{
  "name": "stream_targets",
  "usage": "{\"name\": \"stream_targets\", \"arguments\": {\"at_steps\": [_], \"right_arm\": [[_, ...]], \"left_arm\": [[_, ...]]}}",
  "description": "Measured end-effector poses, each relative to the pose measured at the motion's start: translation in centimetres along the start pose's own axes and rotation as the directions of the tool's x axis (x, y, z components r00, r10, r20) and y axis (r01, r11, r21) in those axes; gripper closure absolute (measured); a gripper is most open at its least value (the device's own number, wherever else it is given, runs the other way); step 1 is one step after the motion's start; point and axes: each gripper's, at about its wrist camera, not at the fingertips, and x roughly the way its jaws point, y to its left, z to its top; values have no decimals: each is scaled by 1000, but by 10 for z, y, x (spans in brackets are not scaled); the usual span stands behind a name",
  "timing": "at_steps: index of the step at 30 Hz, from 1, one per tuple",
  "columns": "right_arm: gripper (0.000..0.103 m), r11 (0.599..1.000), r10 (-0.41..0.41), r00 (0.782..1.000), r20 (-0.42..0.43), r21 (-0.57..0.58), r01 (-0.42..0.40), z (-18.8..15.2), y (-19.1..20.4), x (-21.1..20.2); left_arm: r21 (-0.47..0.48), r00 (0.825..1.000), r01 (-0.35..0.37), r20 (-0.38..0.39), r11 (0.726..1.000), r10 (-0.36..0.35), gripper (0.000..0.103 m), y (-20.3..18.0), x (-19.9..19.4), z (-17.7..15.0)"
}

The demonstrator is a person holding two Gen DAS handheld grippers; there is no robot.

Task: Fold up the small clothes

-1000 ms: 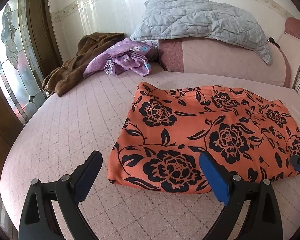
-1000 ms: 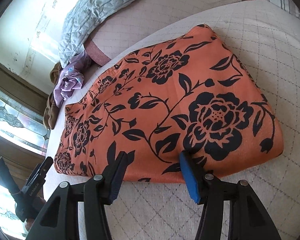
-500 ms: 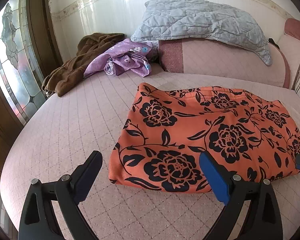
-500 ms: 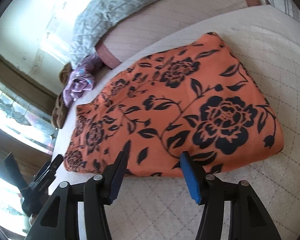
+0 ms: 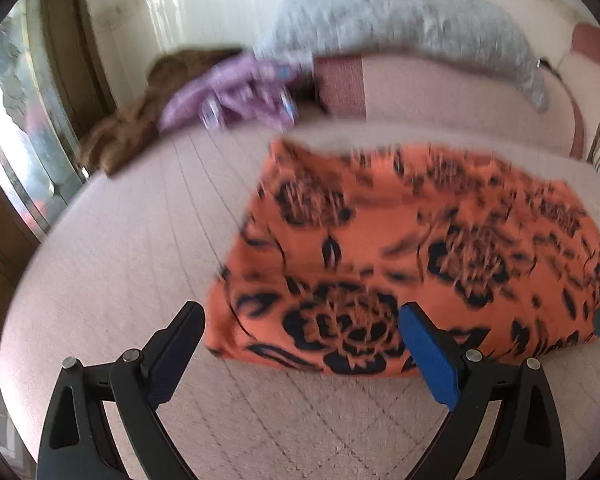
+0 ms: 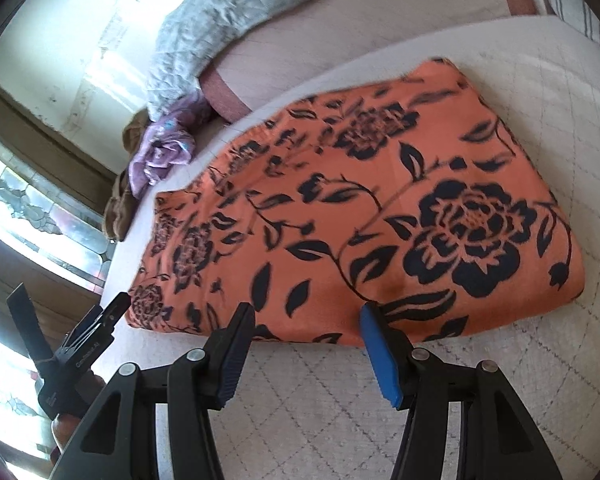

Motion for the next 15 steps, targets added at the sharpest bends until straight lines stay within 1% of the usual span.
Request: {"name": "stream_targets", "arguments": {"at_steps": [1,2,3,4,6,7,8,10,11,12,14,15], "right_arm": [[44,1000,0,1000,-5,7,0,0,-2,1],[44,1000,5,1000,-6,14,-5,-1,-3,1],[44,1000,9,1000,-4,16,-9,-1,-4,0],[44,1000,14,1000,0,16,-14,-1,-4,-3],[43,999,40,999,8,21,-40,-2,-4,-9],[39,997,63,998,3,37,-63,-3,-6,-12],[38,995,80,997,-2,58,-79,-4,-8,-14],[35,984,128,992,-4,128,-127,-9,-16,-18],[35,975,148,989,-8,167,-145,-12,-21,-19],[34,969,153,988,-12,197,-148,-14,-25,-18],[34,958,144,989,-13,252,-136,-18,-33,-15],[34,954,138,990,-14,271,-129,-19,-36,-13]], "left_arm": [[-9,998,21,-57,1000,-22,5,1,11,-2],[-28,995,38,-90,999,-41,5,3,17,-3],[-73,990,67,-117,995,-76,5,8,21,-5],[-110,987,91,-122,990,-104,5,13,20,-5],[-154,979,150,-116,976,-169,5,20,15,-3],[-175,972,185,-116,967,-207,5,23,12,-2],[-196,963,216,-119,957,-242,5,26,10,-3],[-249,932,292,-142,923,-333,5,31,10,-5],[-269,920,313,-154,911,-362,5,31,11,-6],[-305,899,338,-174,890,-401,5,32,16,-7],[-353,874,355,-204,866,-441,5,35,24,-10],[-378,865,359,-209,854,-456,5,37,30,-11]]}}
